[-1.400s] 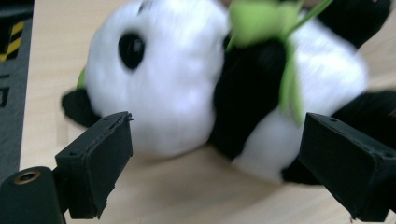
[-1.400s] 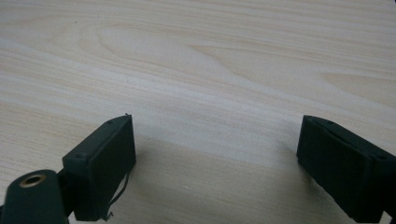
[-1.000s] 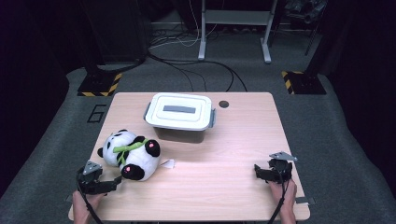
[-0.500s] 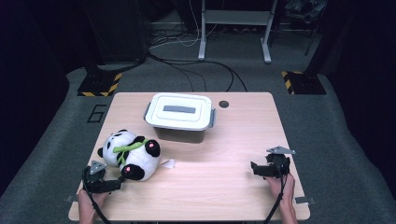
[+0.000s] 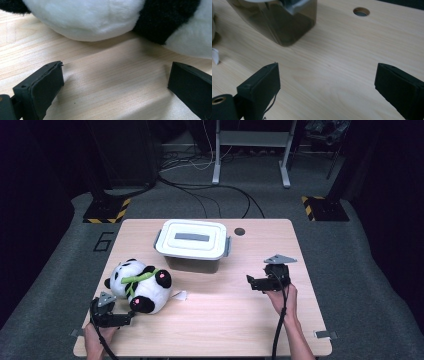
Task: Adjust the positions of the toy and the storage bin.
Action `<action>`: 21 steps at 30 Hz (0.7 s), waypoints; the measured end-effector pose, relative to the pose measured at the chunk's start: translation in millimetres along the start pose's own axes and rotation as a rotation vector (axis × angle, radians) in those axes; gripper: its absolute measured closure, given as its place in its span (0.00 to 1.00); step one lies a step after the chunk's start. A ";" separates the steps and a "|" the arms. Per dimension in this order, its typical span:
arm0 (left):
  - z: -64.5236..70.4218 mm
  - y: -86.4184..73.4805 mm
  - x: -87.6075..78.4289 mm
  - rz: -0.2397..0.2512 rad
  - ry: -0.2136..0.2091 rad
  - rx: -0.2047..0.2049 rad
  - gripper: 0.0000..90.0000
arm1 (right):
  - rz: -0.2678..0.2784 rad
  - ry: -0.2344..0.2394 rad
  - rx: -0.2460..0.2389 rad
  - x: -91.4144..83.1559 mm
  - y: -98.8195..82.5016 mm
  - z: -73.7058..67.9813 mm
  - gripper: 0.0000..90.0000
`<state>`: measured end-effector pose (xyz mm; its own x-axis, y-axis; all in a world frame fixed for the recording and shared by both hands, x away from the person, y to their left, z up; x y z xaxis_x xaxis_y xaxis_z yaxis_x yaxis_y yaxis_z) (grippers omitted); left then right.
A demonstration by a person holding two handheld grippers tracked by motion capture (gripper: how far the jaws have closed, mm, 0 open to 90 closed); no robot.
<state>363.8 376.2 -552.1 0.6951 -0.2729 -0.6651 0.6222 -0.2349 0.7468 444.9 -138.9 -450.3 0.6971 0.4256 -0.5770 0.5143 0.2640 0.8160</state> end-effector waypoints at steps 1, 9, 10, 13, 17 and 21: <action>0.0 0.0 0.0 0.000 0.000 0.000 0.00 | 0.005 0.009 -0.008 2.5 6.3 -3.4 0.06; -0.2 0.2 0.1 0.003 0.004 0.003 0.00 | 0.034 0.068 -0.076 19.4 54.5 -31.5 0.07; -0.3 0.2 -0.1 0.002 0.003 0.004 0.00 | 0.038 0.075 -0.085 21.9 60.0 -33.5 0.07; -0.2 0.2 0.0 0.002 0.004 0.002 0.00 | 0.039 0.103 -0.098 32.3 75.0 -38.9 0.06; -0.4 0.2 0.3 0.005 0.004 0.002 0.00 | 0.031 0.127 -0.111 51.1 92.8 -44.8 0.07; -0.1 0.4 0.3 0.006 0.005 0.004 0.00 | 0.001 0.110 -0.121 69.5 105.7 -46.2 0.09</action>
<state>364.3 376.1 -552.1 0.7005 -0.2701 -0.6606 0.6168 -0.2366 0.7507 524.6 -41.4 -402.6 0.6349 0.5165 -0.5746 0.4453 0.3631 0.8184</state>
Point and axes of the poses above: each handheld gripper's, and its own axes: x roughly forward along the jaws, y roughly out of its top, z roughly to its right, the point moved 3 cm from there along x, roughly forward along the jaws, and after that the axes turned 3 degrees about z, right-handed, at the moved point
